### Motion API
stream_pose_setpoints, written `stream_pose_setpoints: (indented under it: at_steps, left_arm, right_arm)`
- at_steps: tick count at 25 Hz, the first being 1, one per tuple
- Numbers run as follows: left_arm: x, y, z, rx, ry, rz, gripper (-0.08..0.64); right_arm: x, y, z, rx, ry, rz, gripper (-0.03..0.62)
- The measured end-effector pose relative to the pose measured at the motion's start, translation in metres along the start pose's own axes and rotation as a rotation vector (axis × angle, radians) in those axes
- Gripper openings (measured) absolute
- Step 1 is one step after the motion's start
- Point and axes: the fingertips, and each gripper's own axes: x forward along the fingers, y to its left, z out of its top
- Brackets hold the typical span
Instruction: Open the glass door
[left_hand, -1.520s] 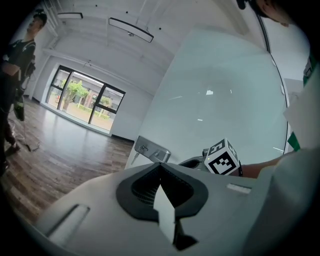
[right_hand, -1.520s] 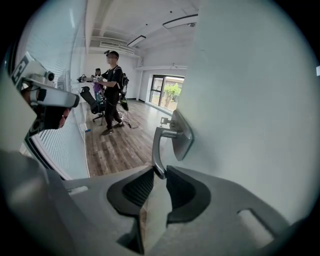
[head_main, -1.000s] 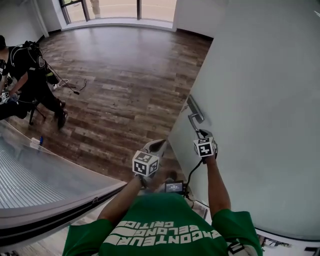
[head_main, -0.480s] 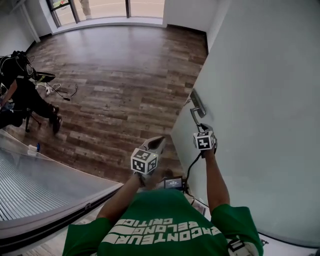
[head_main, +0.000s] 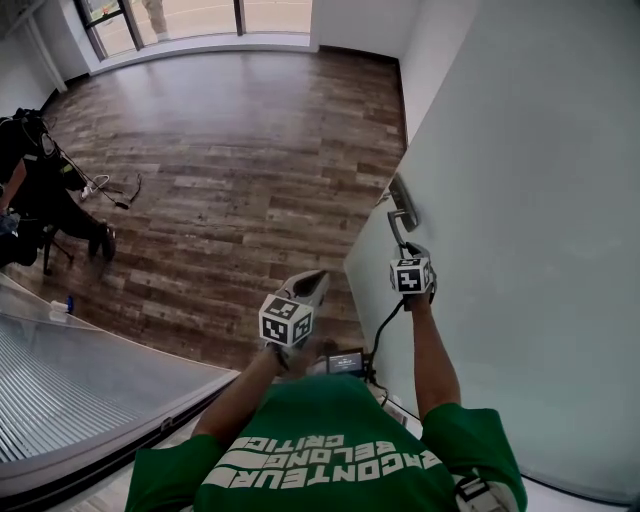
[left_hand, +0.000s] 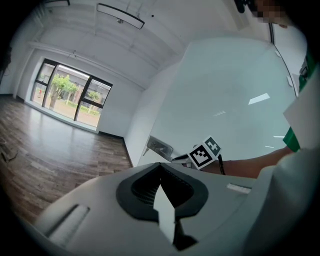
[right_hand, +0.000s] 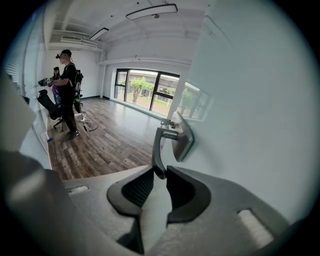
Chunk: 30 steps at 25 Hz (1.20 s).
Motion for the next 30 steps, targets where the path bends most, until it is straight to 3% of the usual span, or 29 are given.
stream_pose_setpoints:
  at_steps: [30]
  left_arm:
    - [0.053, -0.009, 0.004, -0.011, 0.02, -0.02, 0.017]
  right_arm:
    - [0.022, -0.123, -0.026, 0.119, 0.048, -0.151, 0.074]
